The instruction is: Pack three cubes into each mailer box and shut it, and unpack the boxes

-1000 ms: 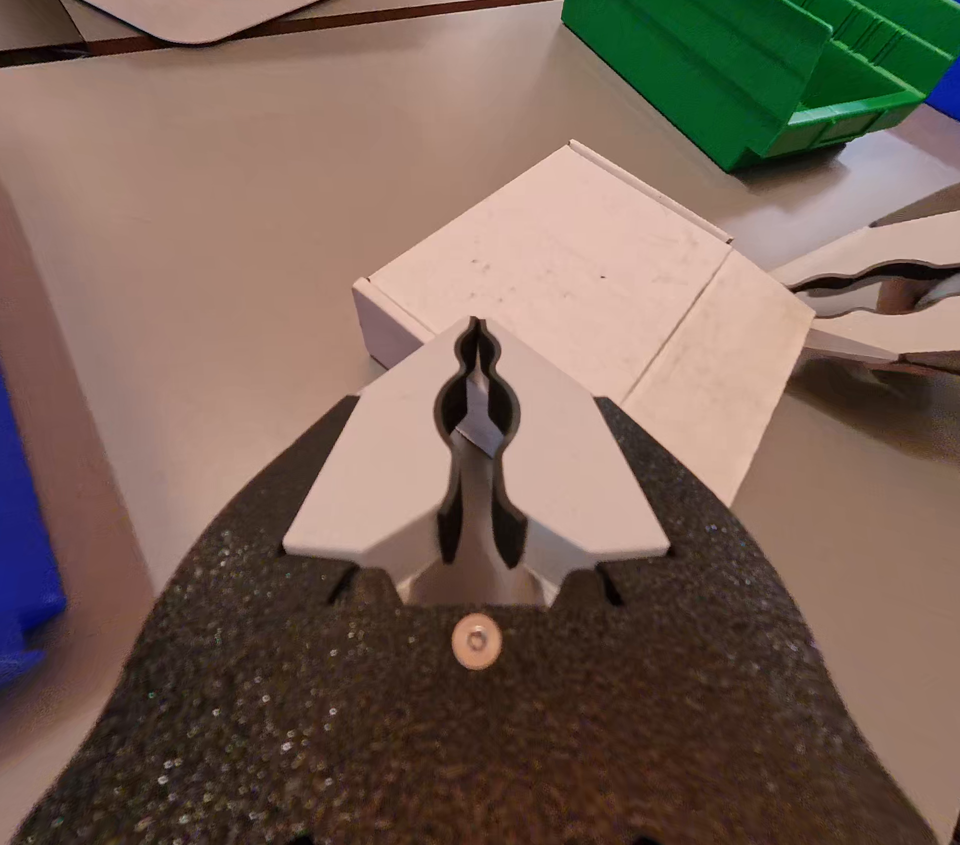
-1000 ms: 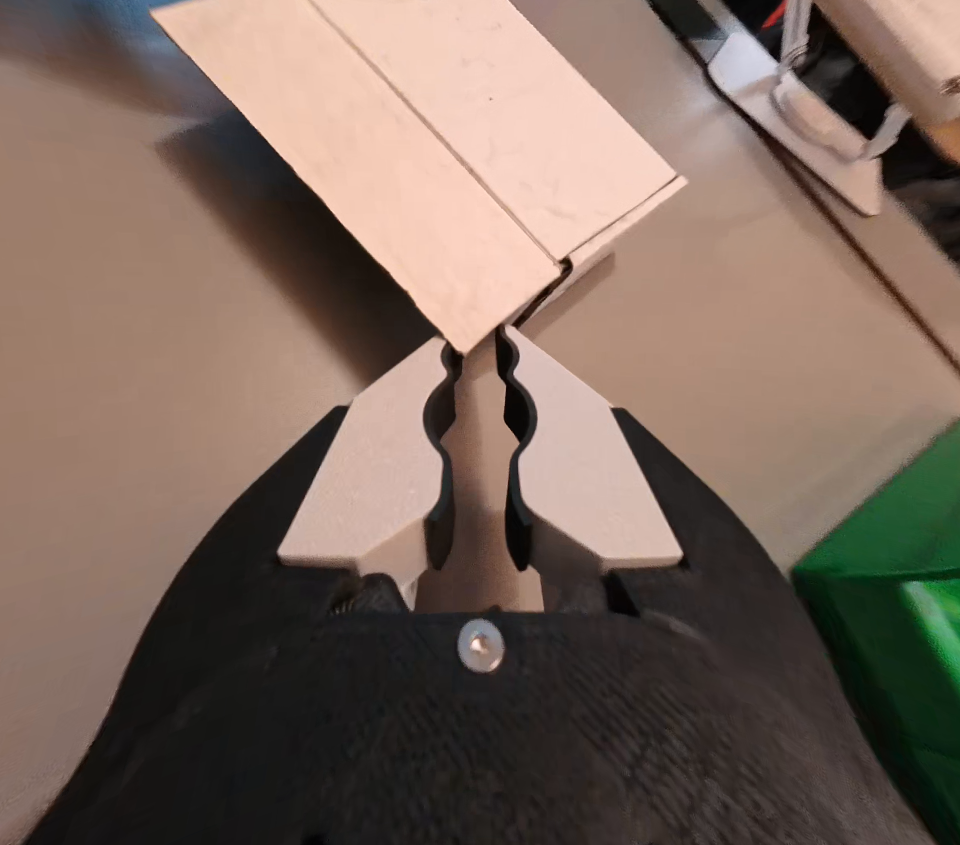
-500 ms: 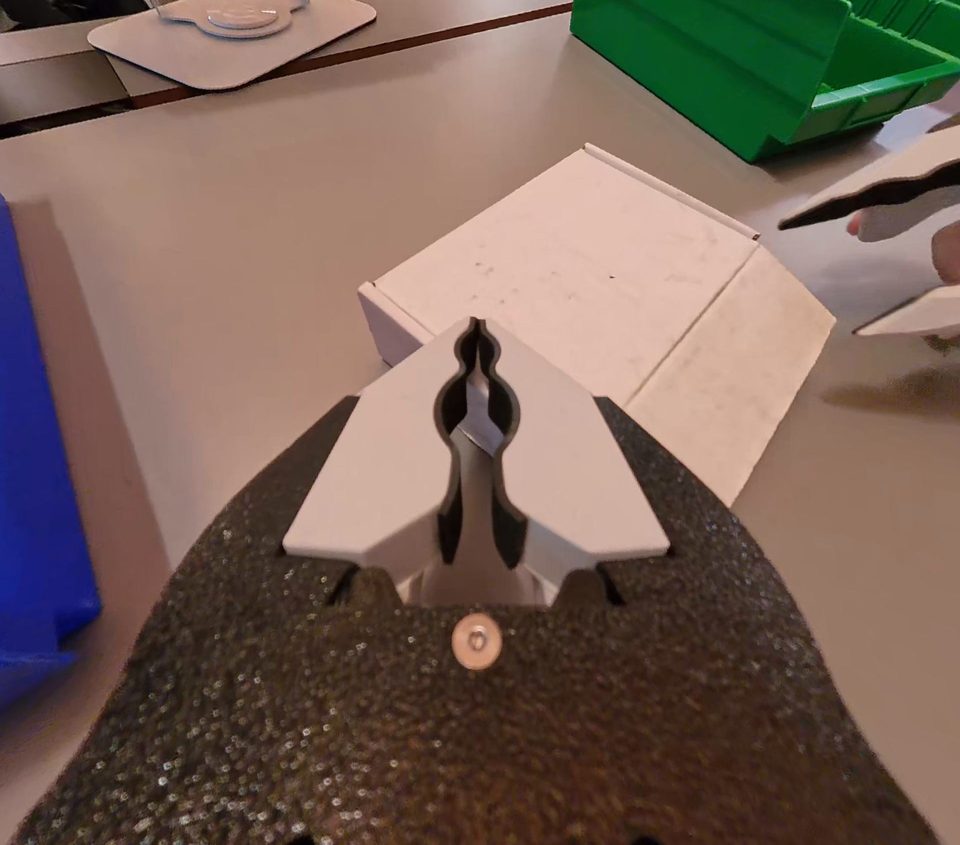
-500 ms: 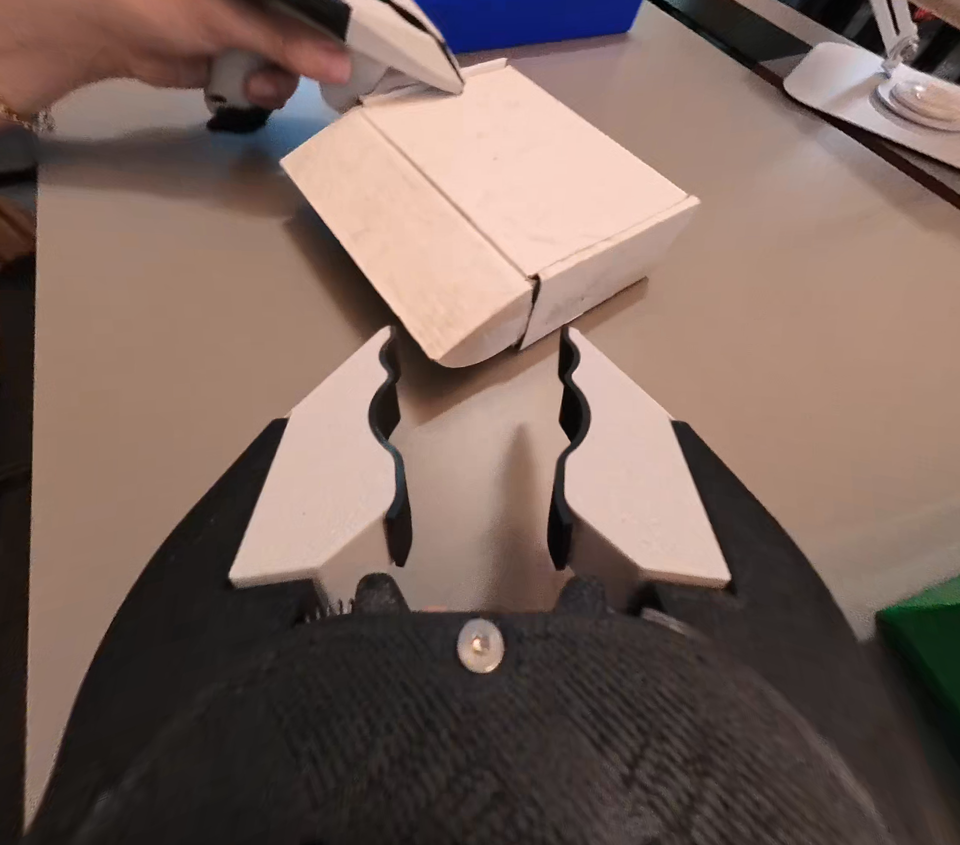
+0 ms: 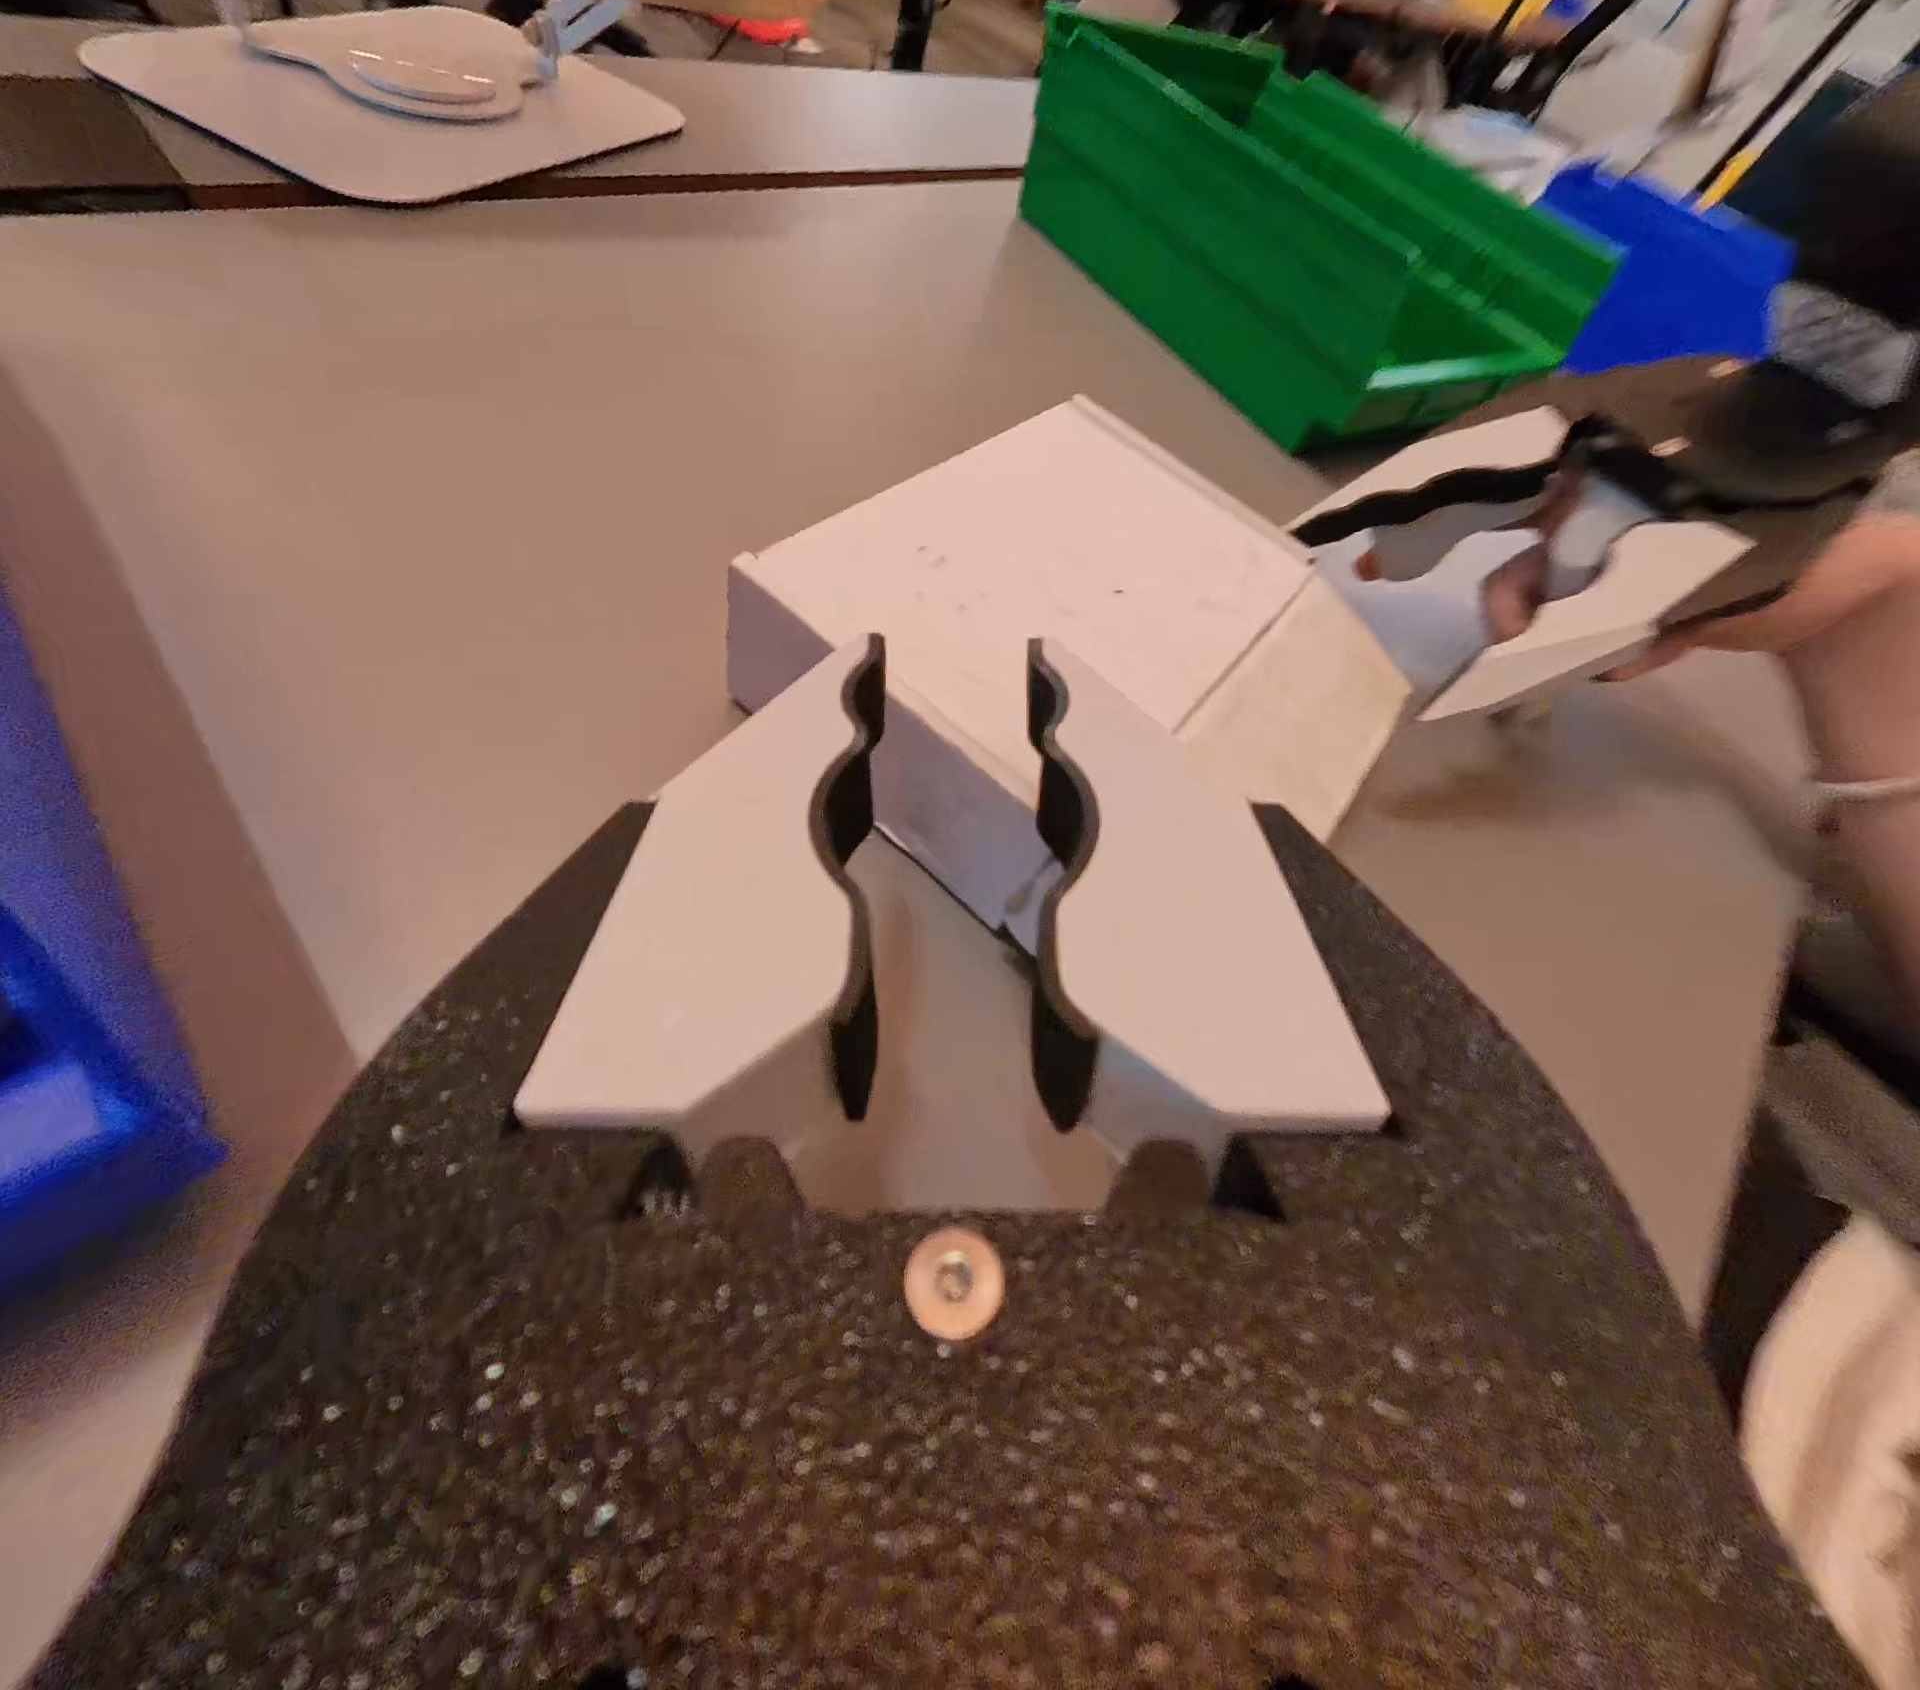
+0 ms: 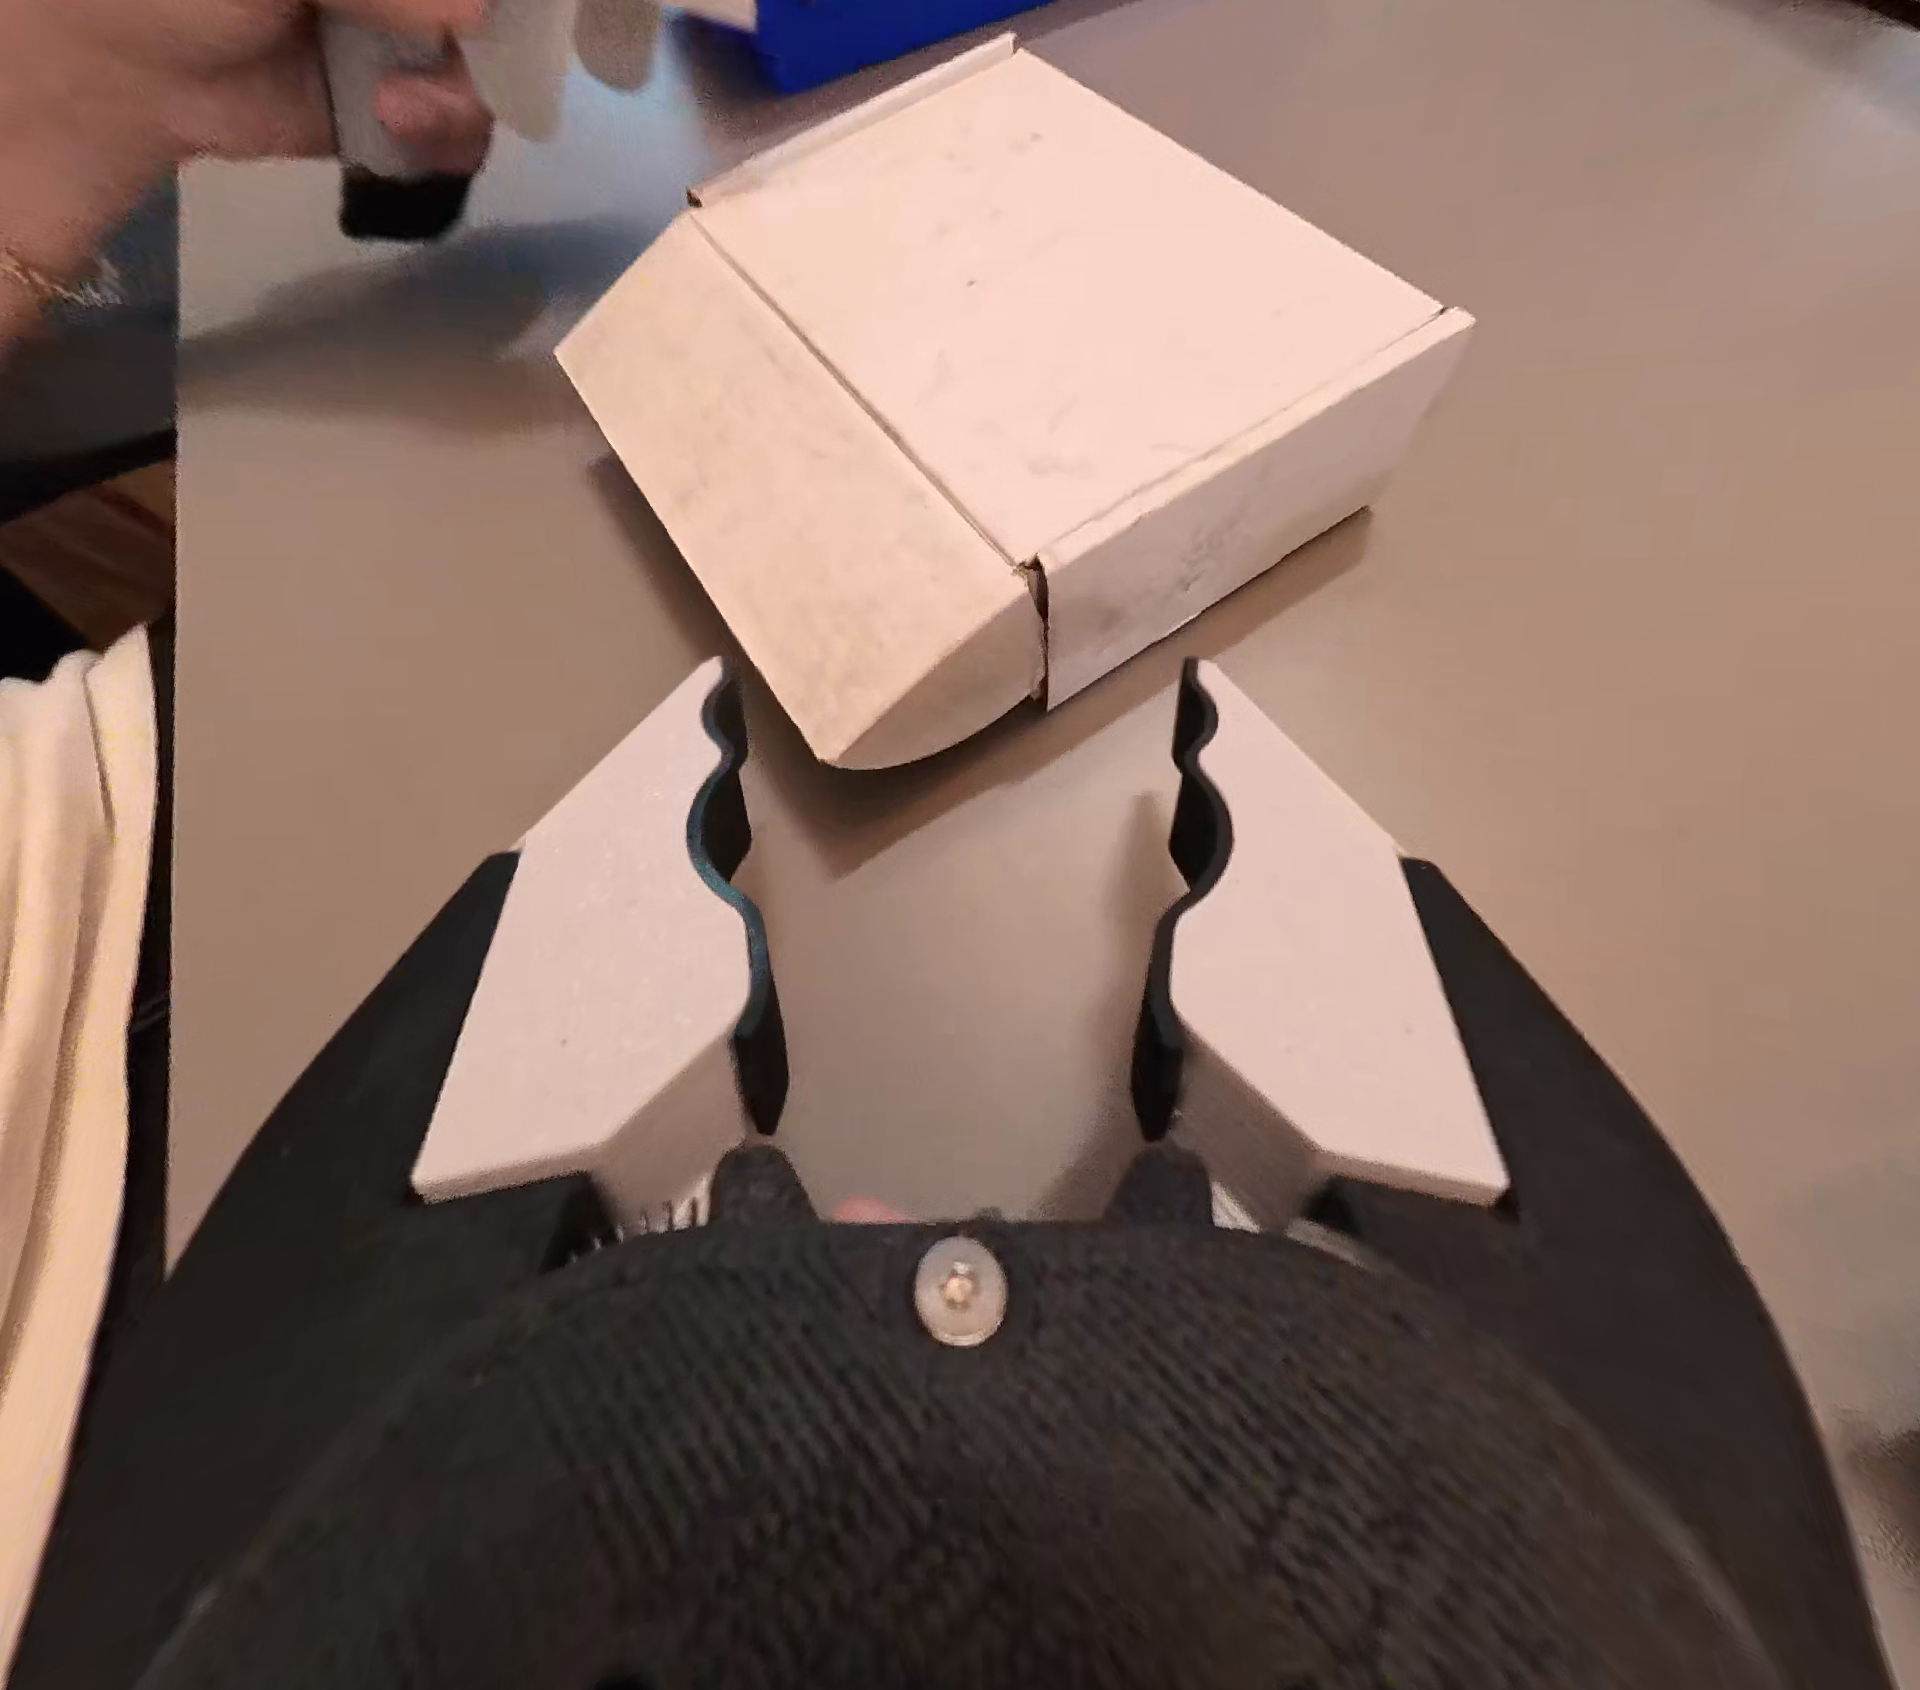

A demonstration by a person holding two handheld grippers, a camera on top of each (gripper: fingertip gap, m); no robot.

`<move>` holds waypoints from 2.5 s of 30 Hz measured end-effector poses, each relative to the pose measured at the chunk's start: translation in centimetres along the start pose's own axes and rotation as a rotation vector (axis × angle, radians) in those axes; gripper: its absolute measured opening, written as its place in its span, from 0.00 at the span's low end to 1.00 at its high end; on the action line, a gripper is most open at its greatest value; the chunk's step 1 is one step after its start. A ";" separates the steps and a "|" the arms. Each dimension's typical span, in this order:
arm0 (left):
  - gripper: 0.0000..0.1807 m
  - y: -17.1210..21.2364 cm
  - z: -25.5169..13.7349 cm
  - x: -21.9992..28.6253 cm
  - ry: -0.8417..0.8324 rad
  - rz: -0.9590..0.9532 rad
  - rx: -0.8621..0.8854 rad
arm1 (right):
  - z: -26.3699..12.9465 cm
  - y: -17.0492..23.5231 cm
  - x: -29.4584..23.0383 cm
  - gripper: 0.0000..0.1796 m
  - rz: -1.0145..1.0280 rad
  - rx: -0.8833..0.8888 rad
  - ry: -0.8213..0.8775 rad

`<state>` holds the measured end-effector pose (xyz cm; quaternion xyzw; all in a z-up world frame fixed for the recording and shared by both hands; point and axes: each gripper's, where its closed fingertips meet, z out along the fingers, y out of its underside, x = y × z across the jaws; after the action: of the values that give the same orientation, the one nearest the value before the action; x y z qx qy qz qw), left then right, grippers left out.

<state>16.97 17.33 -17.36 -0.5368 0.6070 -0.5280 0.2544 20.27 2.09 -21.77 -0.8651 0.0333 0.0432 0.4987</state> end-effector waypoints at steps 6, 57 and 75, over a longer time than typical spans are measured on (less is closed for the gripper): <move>0.28 1.8 -2.4 1.5 0.147 -0.027 -0.025 | -0.5 0.4 0.5 0.48 -0.087 -0.021 -0.002; 0.24 7.5 -0.1 5.8 -0.022 -0.142 -0.237 | 0.0 0.4 -0.4 0.29 0.037 -0.014 0.010; 0.17 7.3 0.0 5.2 -0.049 -0.330 -0.265 | 1.1 0.1 -0.2 0.29 0.057 -0.082 0.121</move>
<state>12.67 11.53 -22.75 -0.6705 0.5685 -0.4647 0.1063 20.01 2.99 -22.43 -0.8844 0.0861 0.0060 0.4587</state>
